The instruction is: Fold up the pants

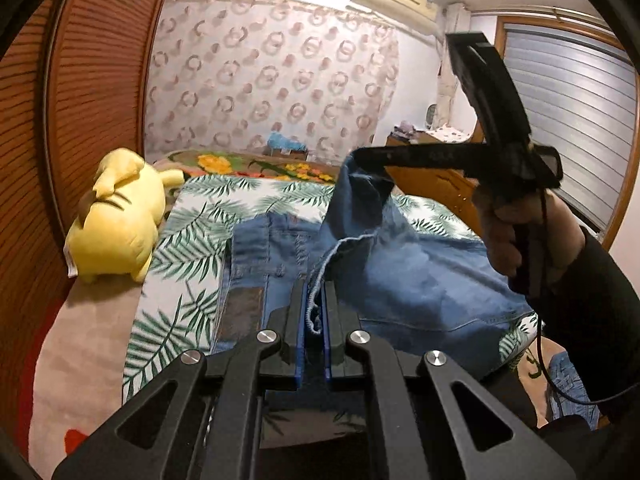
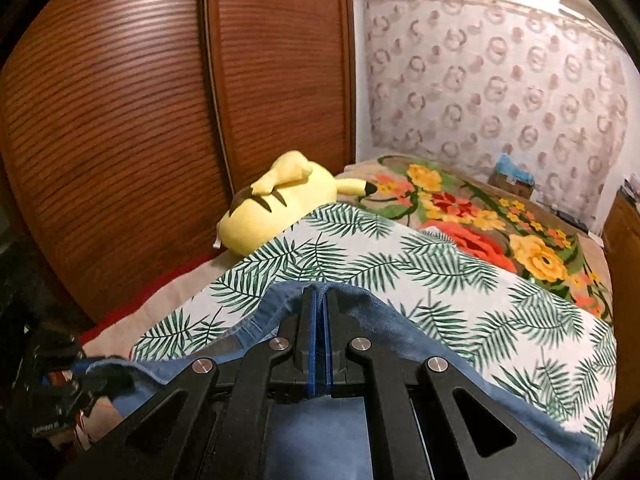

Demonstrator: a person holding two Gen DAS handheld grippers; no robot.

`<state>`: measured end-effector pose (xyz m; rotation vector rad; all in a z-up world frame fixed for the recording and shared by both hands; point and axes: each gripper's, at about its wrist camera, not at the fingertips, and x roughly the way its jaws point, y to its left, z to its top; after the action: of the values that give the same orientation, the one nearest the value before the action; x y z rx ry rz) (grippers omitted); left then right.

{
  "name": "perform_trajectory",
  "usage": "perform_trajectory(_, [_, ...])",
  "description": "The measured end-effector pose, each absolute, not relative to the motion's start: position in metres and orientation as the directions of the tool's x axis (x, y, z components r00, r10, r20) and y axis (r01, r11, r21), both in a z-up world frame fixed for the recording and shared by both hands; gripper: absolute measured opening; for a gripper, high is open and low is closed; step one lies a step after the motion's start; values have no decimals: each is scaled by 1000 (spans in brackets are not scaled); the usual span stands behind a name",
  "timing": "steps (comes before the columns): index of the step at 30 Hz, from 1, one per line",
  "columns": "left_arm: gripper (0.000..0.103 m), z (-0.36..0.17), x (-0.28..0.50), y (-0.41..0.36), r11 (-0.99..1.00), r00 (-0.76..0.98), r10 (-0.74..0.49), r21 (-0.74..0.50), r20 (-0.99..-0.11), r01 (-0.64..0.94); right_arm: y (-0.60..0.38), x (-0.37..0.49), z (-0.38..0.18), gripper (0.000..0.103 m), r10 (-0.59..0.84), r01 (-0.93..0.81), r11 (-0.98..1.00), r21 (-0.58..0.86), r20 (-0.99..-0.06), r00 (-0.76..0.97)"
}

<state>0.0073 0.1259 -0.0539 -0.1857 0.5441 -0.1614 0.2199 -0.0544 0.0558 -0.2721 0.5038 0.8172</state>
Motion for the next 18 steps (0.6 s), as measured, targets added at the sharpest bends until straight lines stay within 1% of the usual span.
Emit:
perform_trajectory(6, [8, -71, 11, 137, 972, 821, -180, -224, -541, 66, -30, 230, 53, 3, 613, -760, 648, -47, -560, 558])
perform_trajectory(9, [8, -81, 15, 141, 973, 800, -162, -230, -577, 32, -18, 239, 49, 3, 604, -762, 646, -47, -579, 548])
perform_trajectory(13, [14, -92, 19, 144, 976, 783, -139, -216, -607, 5, -1, 250, 41, 3, 582, -760, 647, -60, -605, 543])
perform_trajectory(14, [18, -94, 20, 146, 977, 780, -130, -213, -612, -4, 2, 253, 40, 3, 579, -760, 646, -62, -610, 542])
perform_trajectory(15, [26, -95, 20, 147, 977, 780, -125, -213, -614, -10, 7, 255, 39, 3, 576, -760, 647, -64, -613, 542])
perform_trajectory(16, [30, -96, 21, 149, 977, 779, -120, -213, -615, -18, 9, 257, 38, 3, 576, -760, 647, -61, -615, 539])
perform_trajectory(18, [48, -98, 22, 152, 977, 776, -106, -210, -622, -35, 10, 259, 37, 3, 579, -757, 651, -45, -615, 535])
